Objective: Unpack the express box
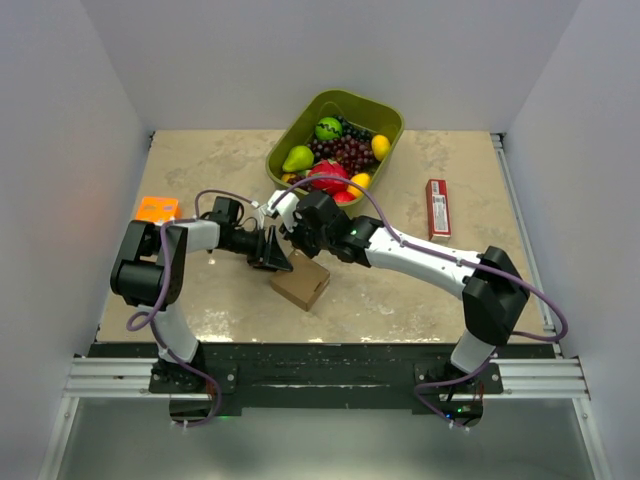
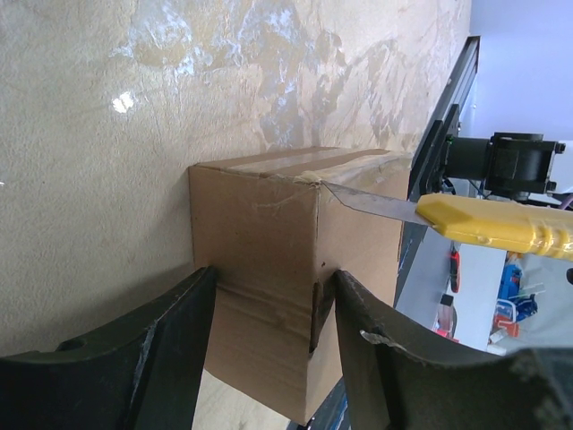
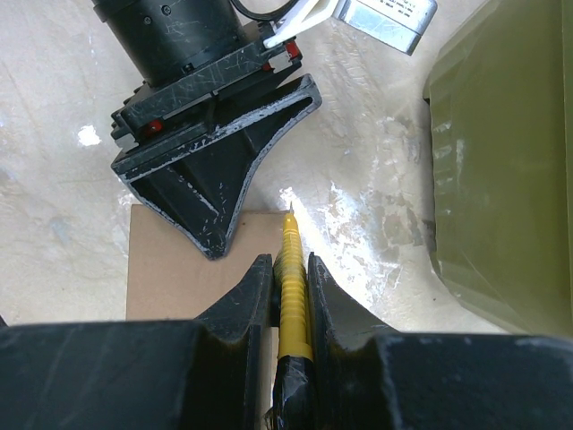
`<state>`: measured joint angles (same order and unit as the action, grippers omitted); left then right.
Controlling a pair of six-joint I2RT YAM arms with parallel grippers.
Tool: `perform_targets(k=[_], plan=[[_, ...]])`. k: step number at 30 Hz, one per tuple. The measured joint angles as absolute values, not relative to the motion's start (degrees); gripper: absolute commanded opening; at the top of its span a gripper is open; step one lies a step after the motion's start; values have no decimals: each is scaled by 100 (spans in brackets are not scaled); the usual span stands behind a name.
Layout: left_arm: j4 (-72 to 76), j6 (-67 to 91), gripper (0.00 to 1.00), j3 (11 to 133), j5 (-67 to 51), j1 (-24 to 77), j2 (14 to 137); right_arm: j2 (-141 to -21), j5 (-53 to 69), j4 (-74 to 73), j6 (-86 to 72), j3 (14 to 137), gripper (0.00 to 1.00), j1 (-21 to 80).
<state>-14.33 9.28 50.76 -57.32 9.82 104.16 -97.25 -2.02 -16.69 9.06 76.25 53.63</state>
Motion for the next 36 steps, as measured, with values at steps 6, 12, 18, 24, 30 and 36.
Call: perform_targets(k=[6,12,18,24,30,36], plan=[[-1431,947,56,5076,-5730,982,10427,-9725,-202,-1691,906,7627,0,5363],[-1433,989,48,5089,-5745,980,10466,-9725,-204,-1726,860,7627,0,5363],[-1435,1017,40,5113,-5813,978,10538,-9723,-211,-1769,746,7627,0,5363],[-1435,1055,34,5118,-5837,978,10554,-9710,-239,-1857,705,7627,0,5363],[-1437,1094,32,5118,-5835,978,10554,-9706,-250,-1957,707,7658,0,5356],[-1444,1103,25,5118,-5839,989,10554,-9668,-298,-2062,661,7658,0,5356]])
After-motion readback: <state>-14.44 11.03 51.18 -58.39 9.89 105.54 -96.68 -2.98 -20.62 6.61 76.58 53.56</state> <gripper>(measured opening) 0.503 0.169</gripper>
